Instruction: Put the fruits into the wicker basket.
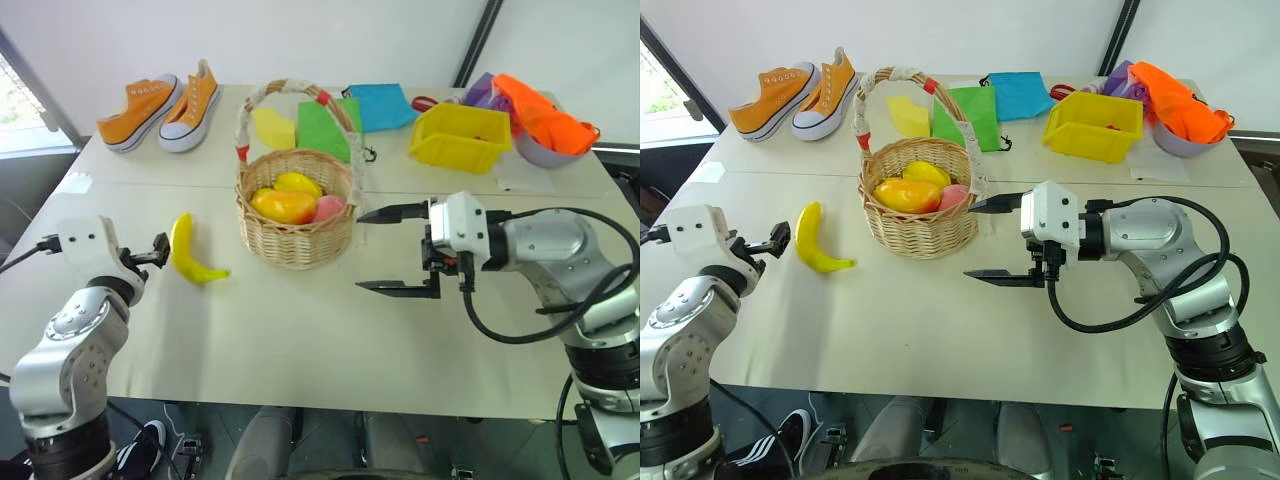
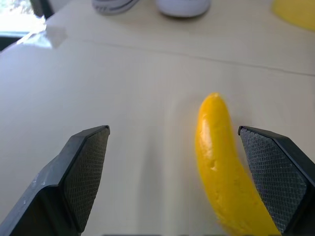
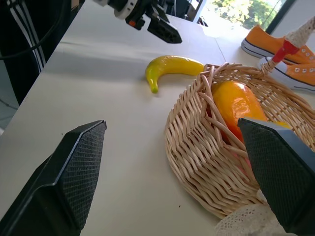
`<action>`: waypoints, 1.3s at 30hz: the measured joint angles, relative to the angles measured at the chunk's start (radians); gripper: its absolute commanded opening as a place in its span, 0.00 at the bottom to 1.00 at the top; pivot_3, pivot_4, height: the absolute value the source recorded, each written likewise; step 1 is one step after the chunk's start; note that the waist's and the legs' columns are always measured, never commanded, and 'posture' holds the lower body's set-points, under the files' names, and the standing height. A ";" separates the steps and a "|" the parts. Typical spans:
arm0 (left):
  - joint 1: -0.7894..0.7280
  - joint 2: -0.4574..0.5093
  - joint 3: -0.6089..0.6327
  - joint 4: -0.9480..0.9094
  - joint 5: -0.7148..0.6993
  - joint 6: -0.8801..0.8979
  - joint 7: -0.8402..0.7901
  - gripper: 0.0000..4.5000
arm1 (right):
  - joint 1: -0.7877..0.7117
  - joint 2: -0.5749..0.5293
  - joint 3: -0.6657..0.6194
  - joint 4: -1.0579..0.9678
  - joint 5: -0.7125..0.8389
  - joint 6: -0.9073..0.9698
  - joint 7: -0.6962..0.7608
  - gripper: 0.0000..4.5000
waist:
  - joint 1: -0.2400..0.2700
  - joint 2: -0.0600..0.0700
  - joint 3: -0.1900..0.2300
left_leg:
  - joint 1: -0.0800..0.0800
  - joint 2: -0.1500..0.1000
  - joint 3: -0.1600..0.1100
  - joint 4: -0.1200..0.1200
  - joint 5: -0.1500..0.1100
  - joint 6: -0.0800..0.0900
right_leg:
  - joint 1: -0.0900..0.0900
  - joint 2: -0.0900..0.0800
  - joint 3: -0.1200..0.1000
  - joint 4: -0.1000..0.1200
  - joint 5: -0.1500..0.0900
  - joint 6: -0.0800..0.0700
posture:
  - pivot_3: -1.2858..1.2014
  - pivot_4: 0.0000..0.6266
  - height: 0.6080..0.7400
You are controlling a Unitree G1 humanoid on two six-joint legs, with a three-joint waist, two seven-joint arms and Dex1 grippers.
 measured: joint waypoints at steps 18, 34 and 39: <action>-0.072 0.012 -0.137 0.177 0.060 0.040 -0.166 1.00 | 0.008 0.036 -0.001 0.006 0.059 0.068 -0.064 0.99 | -0.001 0.000 0.000 | 0.000 0.000 0.000 0.000 0.000 0.000 | 0.000 0.000 0.000 0.000 0.000 0.000 | 0.52 0.24 1.00; 0.041 0.115 -0.137 0.054 0.167 -0.145 -0.266 0.23 | 0.002 0.045 0.004 0.017 0.037 0.063 -0.082 1.00 | -0.004 0.000 0.000 | 0.000 0.000 0.000 0.000 0.000 -0.001 | 0.000 0.000 0.001 0.000 0.000 0.000 | 0.52 0.24 1.00; 0.212 0.198 0.014 -0.100 0.000 -0.229 -0.542 0.23 | 0.007 0.037 -0.022 0.036 0.041 0.070 -0.087 1.00 | -0.001 0.000 0.000 | 0.000 0.000 0.000 0.000 0.000 0.000 | 0.000 -0.001 0.000 -0.001 0.000 -0.001 | 0.52 0.24 1.00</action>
